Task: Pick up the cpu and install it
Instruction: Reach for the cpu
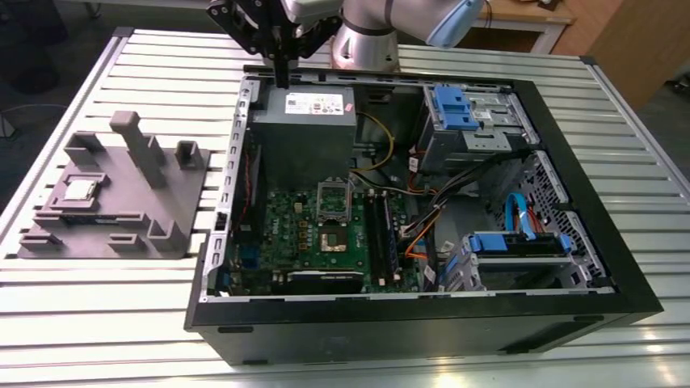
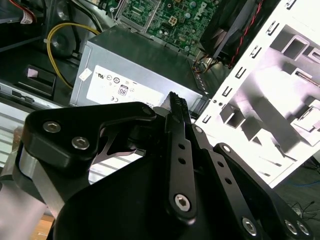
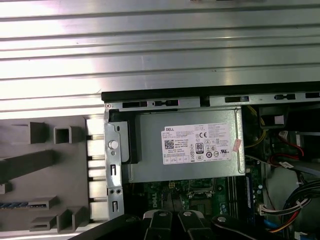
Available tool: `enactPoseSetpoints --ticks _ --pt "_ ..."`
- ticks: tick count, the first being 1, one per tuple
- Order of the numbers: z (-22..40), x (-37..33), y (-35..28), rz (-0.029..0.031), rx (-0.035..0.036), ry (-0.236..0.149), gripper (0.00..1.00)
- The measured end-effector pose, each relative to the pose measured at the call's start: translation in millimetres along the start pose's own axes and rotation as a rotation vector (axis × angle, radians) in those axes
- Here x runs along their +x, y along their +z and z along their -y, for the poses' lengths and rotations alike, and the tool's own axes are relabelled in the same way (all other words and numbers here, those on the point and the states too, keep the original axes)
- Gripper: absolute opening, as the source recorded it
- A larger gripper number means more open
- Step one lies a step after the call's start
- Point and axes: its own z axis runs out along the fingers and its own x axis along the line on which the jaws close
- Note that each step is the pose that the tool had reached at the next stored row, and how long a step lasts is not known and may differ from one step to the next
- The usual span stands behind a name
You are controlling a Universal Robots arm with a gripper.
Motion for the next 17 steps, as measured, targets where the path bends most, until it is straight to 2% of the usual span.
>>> enactPoseSetpoints --ticks 17 --pt "0.4 4.8 -0.1 0.0000 0.0000 0.000 0.10"
